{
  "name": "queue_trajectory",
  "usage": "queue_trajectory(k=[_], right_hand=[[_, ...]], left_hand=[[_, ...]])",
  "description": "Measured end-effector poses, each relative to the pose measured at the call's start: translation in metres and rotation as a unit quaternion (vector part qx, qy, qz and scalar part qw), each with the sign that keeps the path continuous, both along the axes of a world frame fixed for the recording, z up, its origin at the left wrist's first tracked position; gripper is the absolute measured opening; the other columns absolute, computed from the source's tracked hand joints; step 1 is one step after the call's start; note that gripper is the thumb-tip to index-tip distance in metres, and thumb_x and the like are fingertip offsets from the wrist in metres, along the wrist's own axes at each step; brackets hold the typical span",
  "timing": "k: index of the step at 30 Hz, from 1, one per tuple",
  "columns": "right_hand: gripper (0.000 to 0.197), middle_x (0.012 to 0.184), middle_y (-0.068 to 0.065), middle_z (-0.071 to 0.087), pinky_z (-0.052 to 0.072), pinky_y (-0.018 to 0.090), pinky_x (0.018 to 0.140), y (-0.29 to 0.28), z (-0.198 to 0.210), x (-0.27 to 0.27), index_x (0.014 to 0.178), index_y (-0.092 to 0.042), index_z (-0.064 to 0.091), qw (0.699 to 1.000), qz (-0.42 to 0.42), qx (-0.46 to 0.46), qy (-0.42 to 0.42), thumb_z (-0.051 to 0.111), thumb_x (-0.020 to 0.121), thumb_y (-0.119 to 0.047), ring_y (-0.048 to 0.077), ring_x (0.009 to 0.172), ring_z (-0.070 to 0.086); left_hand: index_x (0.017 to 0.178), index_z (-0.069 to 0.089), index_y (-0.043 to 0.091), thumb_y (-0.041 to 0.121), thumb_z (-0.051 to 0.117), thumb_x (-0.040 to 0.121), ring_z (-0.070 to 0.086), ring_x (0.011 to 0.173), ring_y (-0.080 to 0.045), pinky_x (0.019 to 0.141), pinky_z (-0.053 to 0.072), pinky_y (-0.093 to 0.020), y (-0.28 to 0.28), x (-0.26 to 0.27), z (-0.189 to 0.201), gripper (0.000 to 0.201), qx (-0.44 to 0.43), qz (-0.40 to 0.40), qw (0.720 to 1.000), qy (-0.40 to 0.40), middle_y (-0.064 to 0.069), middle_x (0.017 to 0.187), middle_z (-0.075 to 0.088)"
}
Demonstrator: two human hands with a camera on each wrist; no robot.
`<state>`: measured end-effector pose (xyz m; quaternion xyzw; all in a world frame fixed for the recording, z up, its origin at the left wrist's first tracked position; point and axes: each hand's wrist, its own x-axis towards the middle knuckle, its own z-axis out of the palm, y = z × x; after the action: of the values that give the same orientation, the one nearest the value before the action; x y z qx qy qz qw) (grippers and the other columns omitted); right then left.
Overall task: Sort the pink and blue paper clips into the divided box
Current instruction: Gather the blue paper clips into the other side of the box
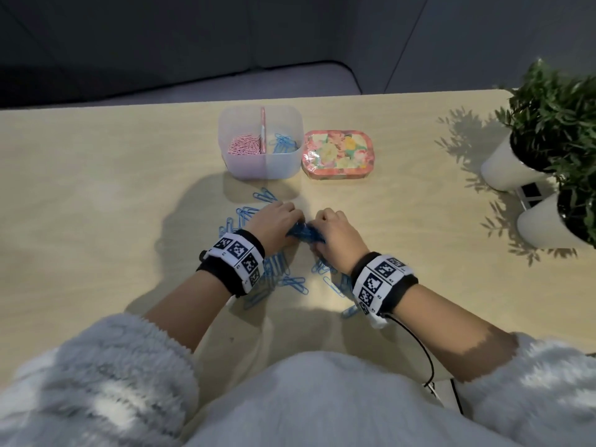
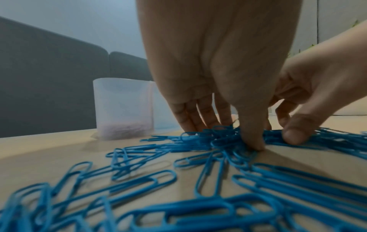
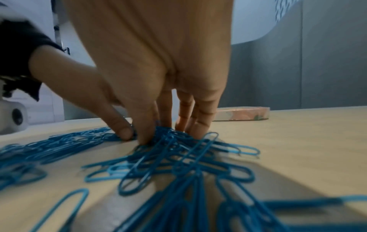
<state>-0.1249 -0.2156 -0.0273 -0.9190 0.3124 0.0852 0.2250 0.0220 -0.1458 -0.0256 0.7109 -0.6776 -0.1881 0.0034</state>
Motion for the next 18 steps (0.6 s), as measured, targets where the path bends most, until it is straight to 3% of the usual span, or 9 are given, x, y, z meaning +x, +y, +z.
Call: queue_trajectory(k=[4,9,11,13,15,18], right_hand=[[0.028,0.108,0.022,0.053,0.043,0.048,0.081,0.001,-0.006,0.003,0.105,0.0,0.059,0.999,0.007,0.001,-0.032,0.044,0.081,0.001,0.038,0.1,0.048],[0.017,0.101,0.022,0.059,0.042,0.043,0.081,-0.01,-0.002,0.006,0.096,0.0,0.06,0.999,0.046,-0.003,-0.018,0.049,0.083,-0.002,0.036,0.096,0.053],[0.011,0.091,0.018,0.063,0.042,0.036,0.078,-0.022,0.009,0.005,0.087,-0.003,0.062,0.998,0.002,0.023,-0.057,0.053,0.081,0.0,0.031,0.089,0.056],[0.013,0.069,0.003,0.059,0.042,0.023,0.067,-0.036,0.021,0.008,0.072,-0.008,0.058,0.99,-0.056,0.083,-0.095,0.057,0.079,0.003,0.022,0.072,0.054],[0.025,0.058,-0.006,0.049,0.038,0.01,0.054,-0.05,0.033,0.019,0.062,-0.012,0.052,0.98,-0.073,0.147,-0.11,0.061,0.081,0.003,0.003,0.052,0.049],[0.019,0.058,0.002,0.051,0.041,0.017,0.051,-0.071,0.051,0.034,0.068,-0.008,0.053,0.975,-0.088,0.154,-0.137,0.063,0.082,0.0,-0.001,0.039,0.05]], left_hand=[[0.112,0.056,0.011,0.011,0.047,0.091,0.053,0.103,-0.029,0.081,0.041,-0.037,0.004,-0.008,-0.003,0.023,-0.005,0.024,1.0,0.005,-0.011,0.108,0.058],[0.114,0.061,0.014,0.017,0.053,0.089,0.056,0.104,-0.03,0.083,0.046,-0.041,0.011,-0.002,-0.002,0.026,-0.031,0.1,0.993,0.056,-0.01,0.107,0.061],[0.113,0.063,0.014,0.018,0.055,0.088,0.056,0.105,-0.031,0.085,0.045,-0.04,0.011,0.0,0.003,0.026,-0.044,0.128,0.987,0.085,-0.012,0.107,0.063],[0.109,0.066,0.012,0.017,0.059,0.086,0.058,0.102,-0.032,0.085,0.045,-0.039,0.012,0.003,0.007,0.025,-0.069,0.154,0.979,0.116,-0.014,0.104,0.066],[0.106,0.067,0.011,0.016,0.061,0.084,0.06,0.1,-0.032,0.084,0.044,-0.036,0.018,0.009,0.011,0.024,-0.097,0.197,0.965,0.144,-0.014,0.103,0.068],[0.107,0.068,0.01,0.016,0.064,0.083,0.06,0.1,-0.03,0.083,0.043,-0.033,0.022,0.009,0.017,0.025,-0.113,0.241,0.948,0.174,-0.014,0.105,0.069]])
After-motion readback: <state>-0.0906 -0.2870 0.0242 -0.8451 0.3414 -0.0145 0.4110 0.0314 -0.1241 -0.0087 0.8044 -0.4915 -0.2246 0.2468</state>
